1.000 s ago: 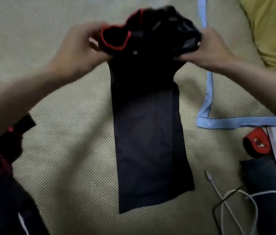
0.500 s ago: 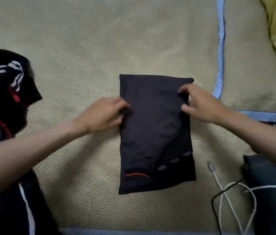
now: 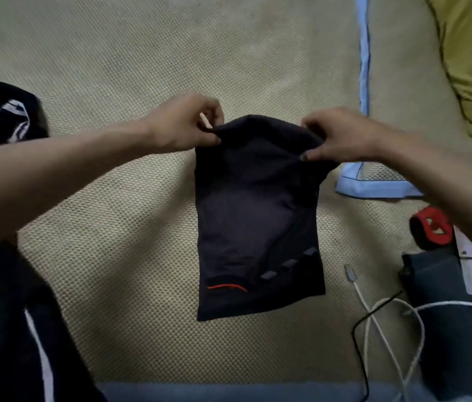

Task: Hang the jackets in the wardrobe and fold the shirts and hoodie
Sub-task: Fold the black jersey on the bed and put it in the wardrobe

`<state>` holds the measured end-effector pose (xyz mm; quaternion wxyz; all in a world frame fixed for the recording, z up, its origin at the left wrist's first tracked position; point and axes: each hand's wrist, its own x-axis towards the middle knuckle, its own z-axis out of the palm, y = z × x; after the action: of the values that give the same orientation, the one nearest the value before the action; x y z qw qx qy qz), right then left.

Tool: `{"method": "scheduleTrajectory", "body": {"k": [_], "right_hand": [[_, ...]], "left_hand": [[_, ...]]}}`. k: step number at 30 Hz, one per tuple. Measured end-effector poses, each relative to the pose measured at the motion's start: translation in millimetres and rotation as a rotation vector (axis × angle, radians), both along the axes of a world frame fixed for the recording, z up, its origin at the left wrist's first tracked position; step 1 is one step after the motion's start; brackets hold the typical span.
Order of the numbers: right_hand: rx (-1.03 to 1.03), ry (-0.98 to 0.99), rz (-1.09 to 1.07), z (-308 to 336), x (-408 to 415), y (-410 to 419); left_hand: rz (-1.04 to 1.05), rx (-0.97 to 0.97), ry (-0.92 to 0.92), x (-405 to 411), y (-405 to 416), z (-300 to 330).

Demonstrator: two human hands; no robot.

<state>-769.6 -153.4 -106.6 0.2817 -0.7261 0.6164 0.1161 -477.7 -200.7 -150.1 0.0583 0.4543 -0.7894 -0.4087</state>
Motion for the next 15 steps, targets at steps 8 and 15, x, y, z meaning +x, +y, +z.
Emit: {"method": "scheduleTrajectory", "body": {"k": [8,15], "right_hand": [[0.09,-0.022,0.285,-30.0,10.1,193.9],[0.027,-0.174,-0.101,-66.6,40.6,212.1]], "left_hand": [[-0.521,-0.066,-0.136,29.6,180.0,-4.7],[-0.255,0.109,-0.181,10.8,207.0,-54.7]]}}
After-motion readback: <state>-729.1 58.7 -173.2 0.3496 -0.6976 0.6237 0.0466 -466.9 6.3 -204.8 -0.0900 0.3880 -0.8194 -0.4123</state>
